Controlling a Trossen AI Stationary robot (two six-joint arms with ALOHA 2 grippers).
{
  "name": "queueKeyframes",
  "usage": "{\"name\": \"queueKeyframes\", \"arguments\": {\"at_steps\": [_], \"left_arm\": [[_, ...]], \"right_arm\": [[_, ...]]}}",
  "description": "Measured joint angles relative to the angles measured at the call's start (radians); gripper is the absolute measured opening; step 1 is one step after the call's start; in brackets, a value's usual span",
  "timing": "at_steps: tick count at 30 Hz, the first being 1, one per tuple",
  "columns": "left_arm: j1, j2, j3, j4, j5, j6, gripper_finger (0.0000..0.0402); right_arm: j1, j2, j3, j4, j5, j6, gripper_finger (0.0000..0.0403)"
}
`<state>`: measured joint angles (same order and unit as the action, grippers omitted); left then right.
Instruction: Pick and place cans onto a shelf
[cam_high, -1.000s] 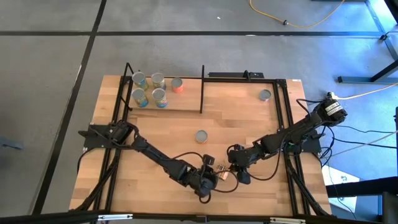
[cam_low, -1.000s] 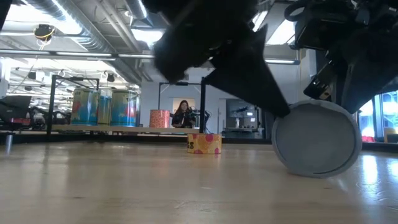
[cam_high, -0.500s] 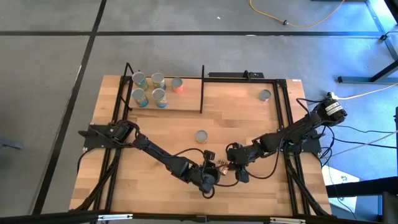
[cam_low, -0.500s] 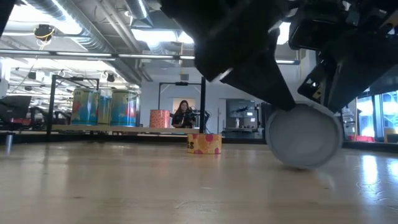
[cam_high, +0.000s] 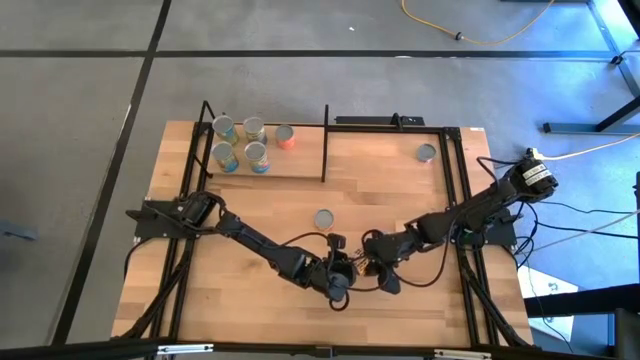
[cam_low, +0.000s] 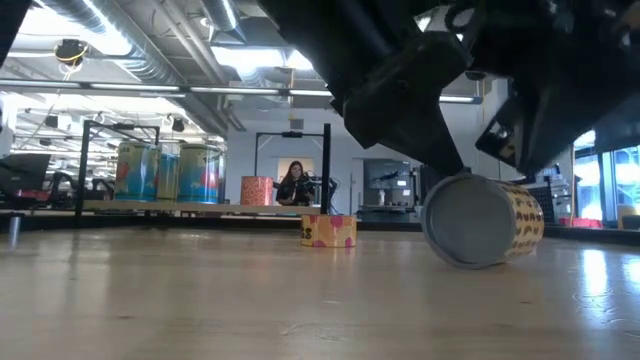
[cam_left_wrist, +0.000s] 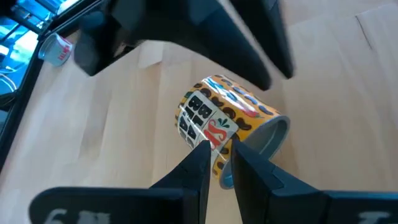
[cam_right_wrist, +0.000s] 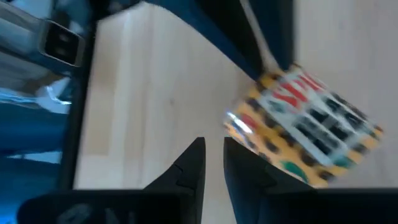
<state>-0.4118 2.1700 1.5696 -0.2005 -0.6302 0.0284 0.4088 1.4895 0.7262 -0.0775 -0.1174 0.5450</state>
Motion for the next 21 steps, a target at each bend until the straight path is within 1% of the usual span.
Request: {"name": "queueKeyframes", "arguments": {"at_steps": [2,4,7,13,16,21], "left_arm": [[0.0,0.0,0.0,0.0,0.012,0.0,0.0056],[0.0,0.0,0.0,0.0,0.02,0.0,0.0056],[-0.002,0.0,0.0,0.0,0.02,0.0,0.0056],[-0.002,0.0,0.0,-0.001,0.021,0.0,0.0056],[-0.002,0.0,0.0,0.0,0.021,-0.001,0.0056],[-0.003,0.023,0.0,-0.004,0.033,-0.002,0.0056]], "right_arm": [[0.0,0.0,0.028,-0.001,-0.014,-0.005,0.006],[0.0,0.0,0.052,-0.01,-0.005,-0.025,0.006],[0.0,0.0,0.088,-0.048,0.043,-0.031,0.006],[-0.008,-0.001,0.099,-0.28,0.196,0.021,0.006],[-0.01,0.001,0.097,-0.354,0.211,0.03,0.006],[-0.01,0.0,0.098,-0.337,0.214,-0.002,0.006]]}}
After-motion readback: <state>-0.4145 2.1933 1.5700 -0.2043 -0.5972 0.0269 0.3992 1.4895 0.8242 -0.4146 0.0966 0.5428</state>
